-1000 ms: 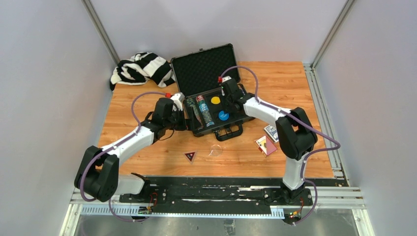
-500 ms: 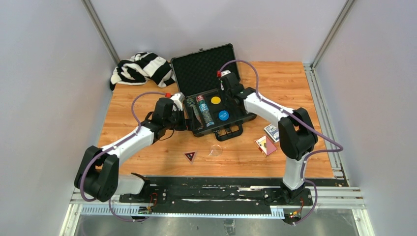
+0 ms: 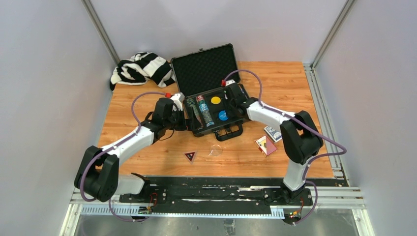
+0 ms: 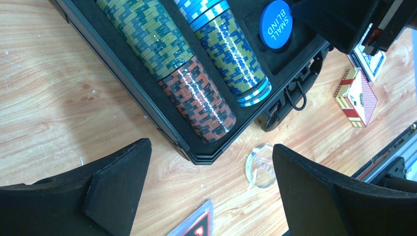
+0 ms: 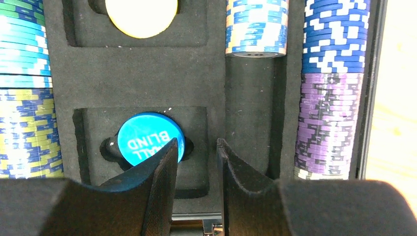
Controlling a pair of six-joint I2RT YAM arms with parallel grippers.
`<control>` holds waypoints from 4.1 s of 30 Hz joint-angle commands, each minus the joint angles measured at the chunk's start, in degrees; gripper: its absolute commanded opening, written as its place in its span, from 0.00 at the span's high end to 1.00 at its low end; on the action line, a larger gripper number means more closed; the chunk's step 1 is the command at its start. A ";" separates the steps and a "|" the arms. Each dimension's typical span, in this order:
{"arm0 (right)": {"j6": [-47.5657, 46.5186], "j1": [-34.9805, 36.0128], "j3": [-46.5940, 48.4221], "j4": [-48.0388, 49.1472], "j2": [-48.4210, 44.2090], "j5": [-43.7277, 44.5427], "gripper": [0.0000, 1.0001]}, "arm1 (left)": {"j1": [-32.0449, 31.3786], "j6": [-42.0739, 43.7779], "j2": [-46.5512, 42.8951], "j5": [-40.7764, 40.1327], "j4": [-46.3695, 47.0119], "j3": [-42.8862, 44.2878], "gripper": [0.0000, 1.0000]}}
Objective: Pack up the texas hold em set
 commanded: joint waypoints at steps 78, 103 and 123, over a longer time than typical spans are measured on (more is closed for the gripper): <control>17.72 -19.89 -21.02 -14.48 -29.07 13.52 0.18 | -0.14 -1.31 -0.64 0.10 3.68 -1.86 0.02; 22.58 -36.70 -36.46 2.60 -27.77 -17.01 0.13 | -0.66 -1.41 0.74 0.39 3.95 -1.41 0.02; 11.75 -31.52 -23.90 -4.21 -22.15 -17.65 0.13 | -0.75 -1.28 0.57 0.31 4.05 -1.51 0.02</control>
